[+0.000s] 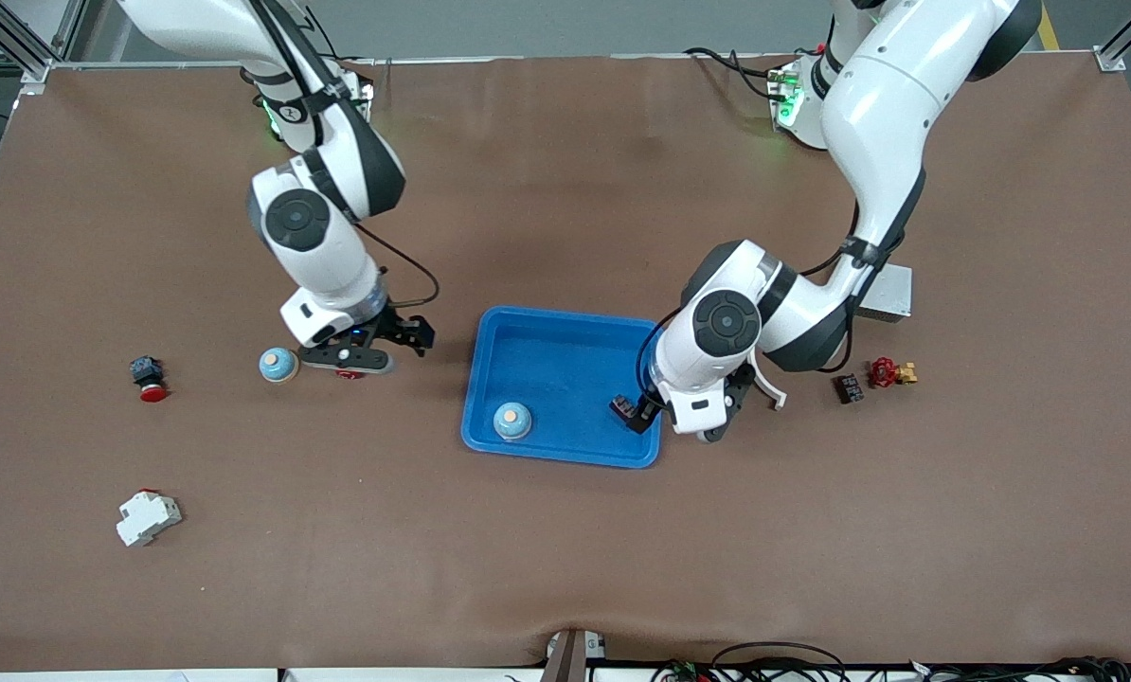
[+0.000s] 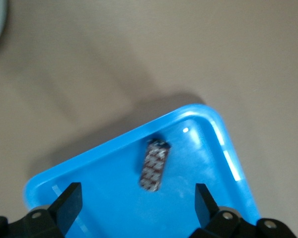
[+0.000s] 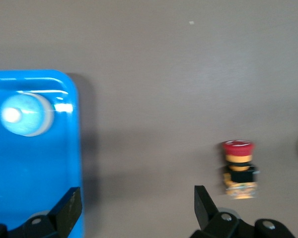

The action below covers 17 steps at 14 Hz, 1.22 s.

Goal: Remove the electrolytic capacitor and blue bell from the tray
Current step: 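Return the left gripper to the tray while the right gripper returns too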

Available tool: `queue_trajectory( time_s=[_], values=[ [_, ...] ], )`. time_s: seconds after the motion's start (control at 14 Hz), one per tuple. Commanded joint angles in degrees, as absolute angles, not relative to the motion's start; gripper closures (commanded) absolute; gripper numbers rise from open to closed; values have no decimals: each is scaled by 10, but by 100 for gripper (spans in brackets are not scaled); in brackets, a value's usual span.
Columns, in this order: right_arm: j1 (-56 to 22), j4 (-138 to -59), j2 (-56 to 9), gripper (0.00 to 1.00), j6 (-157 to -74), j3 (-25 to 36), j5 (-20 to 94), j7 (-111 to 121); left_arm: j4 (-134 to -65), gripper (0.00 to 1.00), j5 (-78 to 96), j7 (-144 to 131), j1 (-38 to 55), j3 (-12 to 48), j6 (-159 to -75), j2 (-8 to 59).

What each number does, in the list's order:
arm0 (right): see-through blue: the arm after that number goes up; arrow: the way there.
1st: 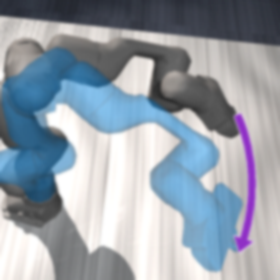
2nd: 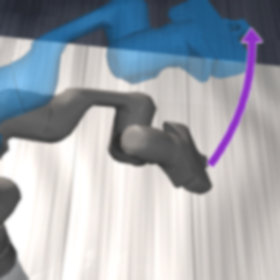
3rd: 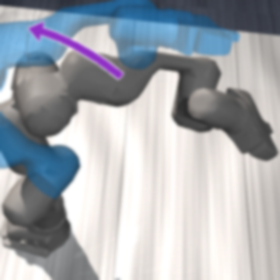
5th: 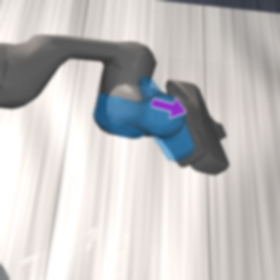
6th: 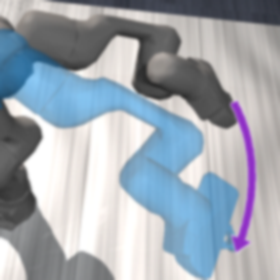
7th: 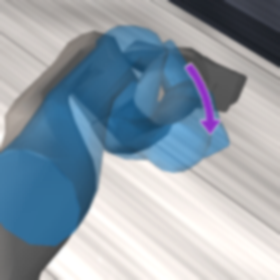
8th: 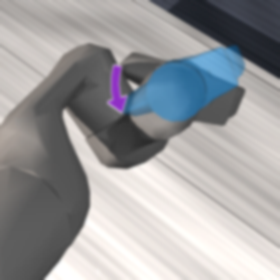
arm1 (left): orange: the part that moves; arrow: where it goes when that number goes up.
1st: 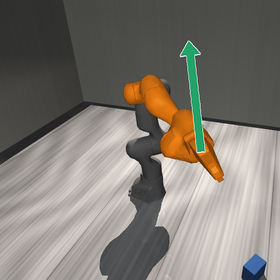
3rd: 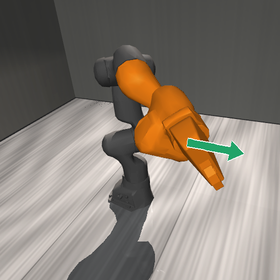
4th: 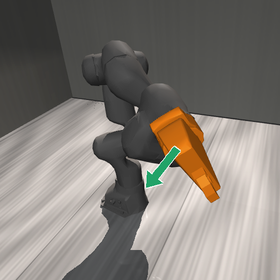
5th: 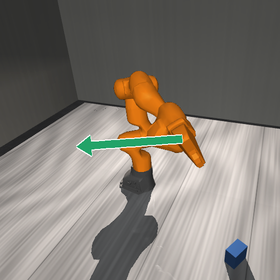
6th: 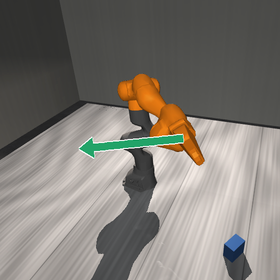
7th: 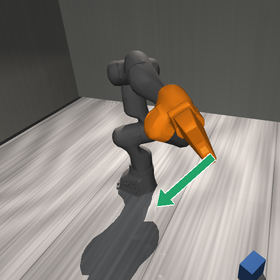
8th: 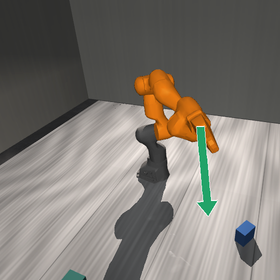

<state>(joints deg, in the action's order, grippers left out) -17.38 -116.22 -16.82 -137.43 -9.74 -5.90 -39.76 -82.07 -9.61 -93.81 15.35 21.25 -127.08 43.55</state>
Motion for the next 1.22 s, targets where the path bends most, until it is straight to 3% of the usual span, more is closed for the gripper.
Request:
queue_trajectory(
  time_s=[0.0, 0.5, 1.15],
  values=[
    [-203, -1078, -227, 0, -1338, -94, -62, -469, -801, 0, -108, -954, 174, 194, -1303, 459],
    [-286, -861, -394, 0, -1282, -87, -75, -602, -801, 0, -108, -966, 182, 193, -1376, 478],
    [-312, -757, -482, 0, -1268, -53, -87, -607, -807, 0, -116, -971, 201, 178, -1369, 505]
  ],
)
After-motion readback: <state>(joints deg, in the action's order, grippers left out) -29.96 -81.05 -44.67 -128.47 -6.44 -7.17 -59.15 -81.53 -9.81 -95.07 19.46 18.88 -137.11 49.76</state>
